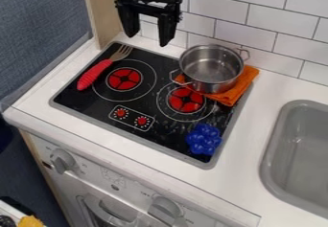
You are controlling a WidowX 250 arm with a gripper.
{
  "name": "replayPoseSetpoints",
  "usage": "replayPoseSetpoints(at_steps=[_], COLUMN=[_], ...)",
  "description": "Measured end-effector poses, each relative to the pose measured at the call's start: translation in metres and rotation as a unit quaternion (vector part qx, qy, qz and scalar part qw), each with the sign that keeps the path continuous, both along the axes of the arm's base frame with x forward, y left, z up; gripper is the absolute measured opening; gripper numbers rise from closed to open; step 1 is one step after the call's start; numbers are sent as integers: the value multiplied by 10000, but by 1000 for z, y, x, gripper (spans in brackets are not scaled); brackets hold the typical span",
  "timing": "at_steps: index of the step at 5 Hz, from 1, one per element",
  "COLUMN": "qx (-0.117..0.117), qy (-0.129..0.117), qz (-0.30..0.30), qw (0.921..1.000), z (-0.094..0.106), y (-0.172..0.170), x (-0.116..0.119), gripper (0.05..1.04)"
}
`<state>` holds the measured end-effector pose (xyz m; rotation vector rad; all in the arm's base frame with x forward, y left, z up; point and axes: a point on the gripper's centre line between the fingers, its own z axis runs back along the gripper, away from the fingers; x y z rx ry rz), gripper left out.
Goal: Move the blue object to the upper left of burner
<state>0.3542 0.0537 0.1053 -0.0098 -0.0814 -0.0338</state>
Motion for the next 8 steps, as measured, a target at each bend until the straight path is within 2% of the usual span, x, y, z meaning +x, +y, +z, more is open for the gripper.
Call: replayPoseSetpoints(at_steps=[1,2,3,4,5,6,7,8], qx=[-32,-29,30,47,50,-6,154,157], qy=[189,376,41,-153,9,431,710,564], qz=[15,-242,-692,-1269,-1620,-1654,-1784,-1789], qw=[9998,9990,9976,9918,9868,9853,9813,9821], z=[-13,-28,-7,4,-6,-40,-66,-74], y=[0,-19,-48,-79,-102,-106,-111,-119], x=[-3,-15,-36,-67,-91,-99,-97,-86], gripper=[1000,1000,1000,1000,1000,1000,1000,1000])
